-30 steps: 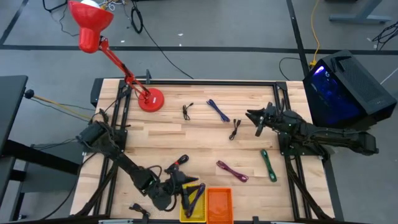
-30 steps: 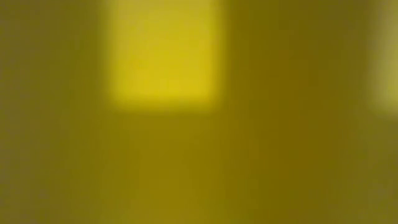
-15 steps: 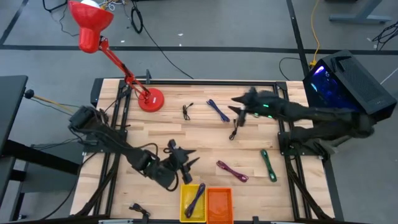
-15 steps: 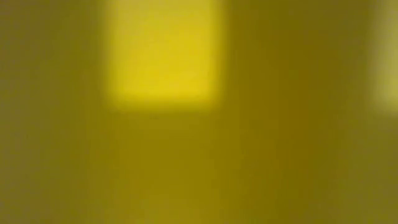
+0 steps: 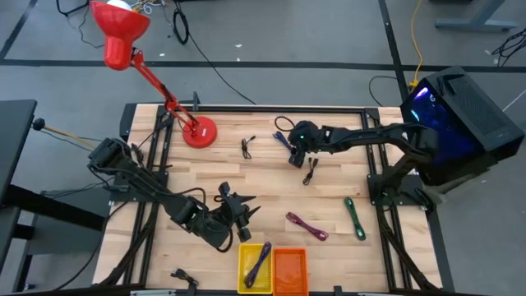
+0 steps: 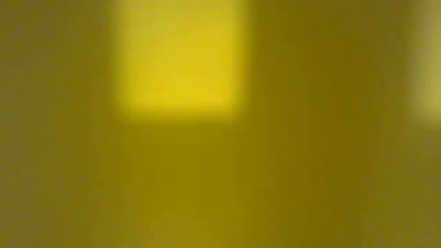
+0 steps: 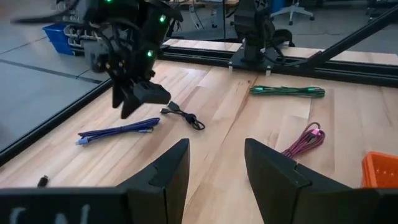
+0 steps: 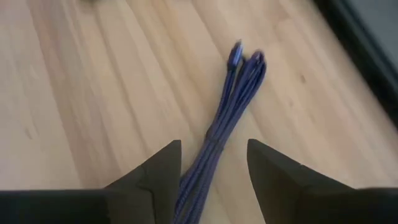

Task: Pick & Place USB Port
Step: Put the blue charger cable into the yellow bin

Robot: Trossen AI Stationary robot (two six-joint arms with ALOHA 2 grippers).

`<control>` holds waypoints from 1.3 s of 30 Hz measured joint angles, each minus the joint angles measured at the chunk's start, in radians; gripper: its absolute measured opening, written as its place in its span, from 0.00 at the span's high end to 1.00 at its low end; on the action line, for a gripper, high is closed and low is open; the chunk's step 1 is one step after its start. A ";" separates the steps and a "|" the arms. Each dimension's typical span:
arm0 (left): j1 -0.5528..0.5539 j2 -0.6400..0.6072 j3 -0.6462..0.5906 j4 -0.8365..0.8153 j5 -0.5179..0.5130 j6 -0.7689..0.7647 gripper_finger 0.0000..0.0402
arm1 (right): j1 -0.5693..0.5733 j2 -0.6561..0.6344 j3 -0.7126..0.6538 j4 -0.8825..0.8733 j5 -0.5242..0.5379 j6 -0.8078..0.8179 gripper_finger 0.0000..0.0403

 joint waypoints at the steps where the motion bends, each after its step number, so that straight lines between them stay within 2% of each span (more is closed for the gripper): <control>1: 0.000 0.000 0.000 -0.004 -0.002 0.002 0.60 | 0.000 0.005 0.000 -0.004 0.000 0.005 0.54; 7: 0.001 0.000 0.000 -0.008 -0.017 0.002 0.60 | 0.004 0.049 0.000 -0.031 -0.044 0.044 0.54; 22: 0.002 0.000 0.000 -0.008 -0.044 -0.001 0.60 | 0.007 0.122 0.000 -0.023 -0.018 0.041 0.56; 26: 0.002 0.000 0.000 -0.008 -0.044 -0.001 0.60 | 0.009 0.140 0.003 -0.017 -0.025 0.040 0.68; 30: 0.002 0.000 0.000 -0.008 -0.044 -0.001 0.60 | 0.008 0.143 0.003 -0.001 -0.067 0.029 0.93; 31: 0.002 0.000 0.000 -0.008 -0.044 -0.002 0.60 | 0.007 0.144 0.003 0.009 -0.071 0.026 0.96; 39: 0.002 0.001 0.000 -0.008 -0.043 -0.009 0.60 | 0.010 0.102 0.035 -0.047 -0.089 0.037 0.99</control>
